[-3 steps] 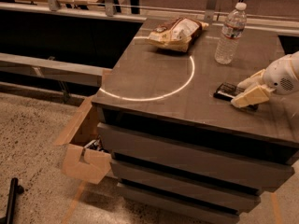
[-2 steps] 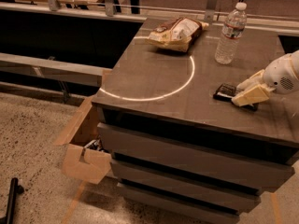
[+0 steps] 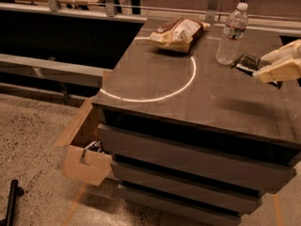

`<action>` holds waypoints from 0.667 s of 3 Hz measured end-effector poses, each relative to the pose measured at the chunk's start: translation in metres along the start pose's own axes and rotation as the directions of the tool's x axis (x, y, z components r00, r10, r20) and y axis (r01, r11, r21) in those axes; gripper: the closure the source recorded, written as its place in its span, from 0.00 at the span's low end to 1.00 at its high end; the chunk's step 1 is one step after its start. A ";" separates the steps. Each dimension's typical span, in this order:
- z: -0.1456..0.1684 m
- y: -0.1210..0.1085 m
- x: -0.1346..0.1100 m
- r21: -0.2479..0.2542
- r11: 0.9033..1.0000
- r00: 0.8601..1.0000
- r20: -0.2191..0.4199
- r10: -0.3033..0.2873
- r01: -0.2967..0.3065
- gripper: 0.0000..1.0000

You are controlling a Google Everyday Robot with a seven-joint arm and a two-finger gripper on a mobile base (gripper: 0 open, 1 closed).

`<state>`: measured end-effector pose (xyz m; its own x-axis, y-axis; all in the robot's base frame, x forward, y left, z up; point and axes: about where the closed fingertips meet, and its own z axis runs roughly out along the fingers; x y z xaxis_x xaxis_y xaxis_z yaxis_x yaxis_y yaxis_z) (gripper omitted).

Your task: Pick rxbar chocolate

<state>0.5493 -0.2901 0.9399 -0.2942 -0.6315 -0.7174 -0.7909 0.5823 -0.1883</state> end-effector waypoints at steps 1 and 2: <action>-0.016 -0.001 -0.020 0.000 1.000 0.997 0.077 -0.013 0.013 1.00; -0.014 0.005 -0.036 -0.048 0.998 0.991 0.127 -0.035 0.041 1.00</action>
Offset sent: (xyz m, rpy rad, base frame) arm -0.0023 0.0338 0.0466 0.1439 -0.0662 0.1705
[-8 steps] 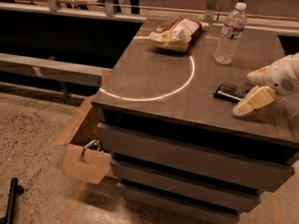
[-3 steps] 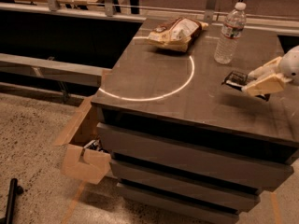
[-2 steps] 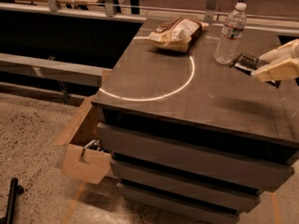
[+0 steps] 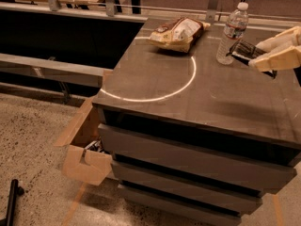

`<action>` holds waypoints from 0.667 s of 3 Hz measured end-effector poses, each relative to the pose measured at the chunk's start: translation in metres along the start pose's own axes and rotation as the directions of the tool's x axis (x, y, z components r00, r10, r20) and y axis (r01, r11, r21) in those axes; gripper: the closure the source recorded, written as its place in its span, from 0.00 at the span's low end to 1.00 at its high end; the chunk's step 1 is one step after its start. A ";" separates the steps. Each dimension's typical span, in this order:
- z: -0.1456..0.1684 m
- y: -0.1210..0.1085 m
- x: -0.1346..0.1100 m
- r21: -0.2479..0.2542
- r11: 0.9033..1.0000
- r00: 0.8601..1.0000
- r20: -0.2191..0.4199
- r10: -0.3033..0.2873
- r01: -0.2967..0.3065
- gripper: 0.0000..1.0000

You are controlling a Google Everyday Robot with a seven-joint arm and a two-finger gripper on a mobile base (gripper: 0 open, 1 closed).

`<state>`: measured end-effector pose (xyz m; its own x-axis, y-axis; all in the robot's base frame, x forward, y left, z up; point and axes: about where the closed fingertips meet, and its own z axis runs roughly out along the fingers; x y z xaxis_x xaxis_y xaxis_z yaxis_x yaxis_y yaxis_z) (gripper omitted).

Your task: Pick rxbar chocolate

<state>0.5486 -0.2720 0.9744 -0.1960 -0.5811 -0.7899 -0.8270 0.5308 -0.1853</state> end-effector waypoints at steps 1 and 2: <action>0.008 0.006 -0.005 -0.064 0.998 1.000 0.009 -0.010 0.011 1.00; 0.009 0.008 -0.006 -0.078 0.997 1.000 0.008 -0.012 0.013 1.00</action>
Offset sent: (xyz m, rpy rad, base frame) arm 0.0000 0.0105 -0.0014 0.0140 0.0245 0.0561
